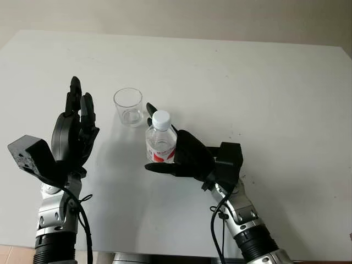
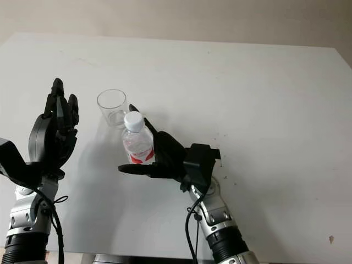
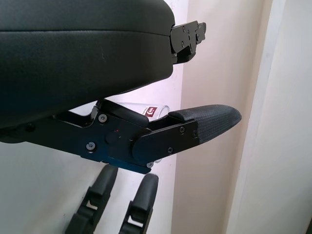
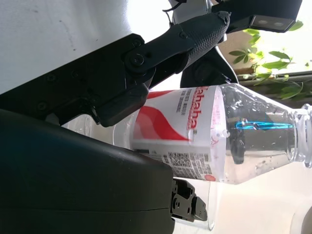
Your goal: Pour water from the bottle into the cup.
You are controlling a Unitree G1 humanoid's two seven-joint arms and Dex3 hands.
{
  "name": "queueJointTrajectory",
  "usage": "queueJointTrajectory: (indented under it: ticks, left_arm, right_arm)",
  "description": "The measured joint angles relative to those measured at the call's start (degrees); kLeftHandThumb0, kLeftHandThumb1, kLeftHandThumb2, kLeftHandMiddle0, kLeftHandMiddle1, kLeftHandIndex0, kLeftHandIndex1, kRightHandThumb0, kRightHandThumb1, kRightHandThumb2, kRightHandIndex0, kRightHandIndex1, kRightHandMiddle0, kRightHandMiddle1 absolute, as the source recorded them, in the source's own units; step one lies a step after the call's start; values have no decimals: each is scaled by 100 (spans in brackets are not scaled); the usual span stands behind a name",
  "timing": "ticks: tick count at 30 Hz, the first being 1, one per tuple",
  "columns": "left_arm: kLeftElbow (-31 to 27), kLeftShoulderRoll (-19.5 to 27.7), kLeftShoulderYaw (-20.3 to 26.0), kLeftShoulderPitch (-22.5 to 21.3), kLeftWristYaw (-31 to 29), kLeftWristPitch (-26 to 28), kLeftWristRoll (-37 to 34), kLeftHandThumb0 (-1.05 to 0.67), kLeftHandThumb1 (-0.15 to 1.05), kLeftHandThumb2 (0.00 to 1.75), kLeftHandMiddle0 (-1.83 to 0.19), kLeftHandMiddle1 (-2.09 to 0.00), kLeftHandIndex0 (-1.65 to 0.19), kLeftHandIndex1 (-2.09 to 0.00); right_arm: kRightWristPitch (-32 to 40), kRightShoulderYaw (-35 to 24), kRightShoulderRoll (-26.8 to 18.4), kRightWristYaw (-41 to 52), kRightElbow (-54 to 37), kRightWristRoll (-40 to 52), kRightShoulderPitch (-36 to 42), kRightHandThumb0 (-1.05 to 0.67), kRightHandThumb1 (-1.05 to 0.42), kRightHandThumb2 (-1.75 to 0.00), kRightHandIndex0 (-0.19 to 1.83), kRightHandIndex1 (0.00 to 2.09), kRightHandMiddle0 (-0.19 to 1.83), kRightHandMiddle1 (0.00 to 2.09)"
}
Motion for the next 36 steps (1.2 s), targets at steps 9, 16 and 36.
queueJointTrajectory:
  ticks: [9, 16, 36]
  left_arm:
    - [0, -6, -4, 19, 24, 7, -7, -73, 105, 67, 19, 0, 19, 0]
    - [-1, -9, -2, 34, 45, 8, -7, -74, 105, 66, 19, 0, 19, 0]
    - [17, 15, 3, 1, 37, -51, 48, -72, 105, 68, 19, 0, 19, 0]
  right_arm:
    - [323, -98, 146, 213, 131, 316, -248, -79, -78, -5, 18, 203, 24, 203]
    - [-24, -90, 42, 412, 290, 118, -433, -47, -84, -6, 165, 209, 148, 209]
    - [-211, -119, -232, -294, 94, -449, -561, -25, -105, -19, 183, 209, 183, 209]
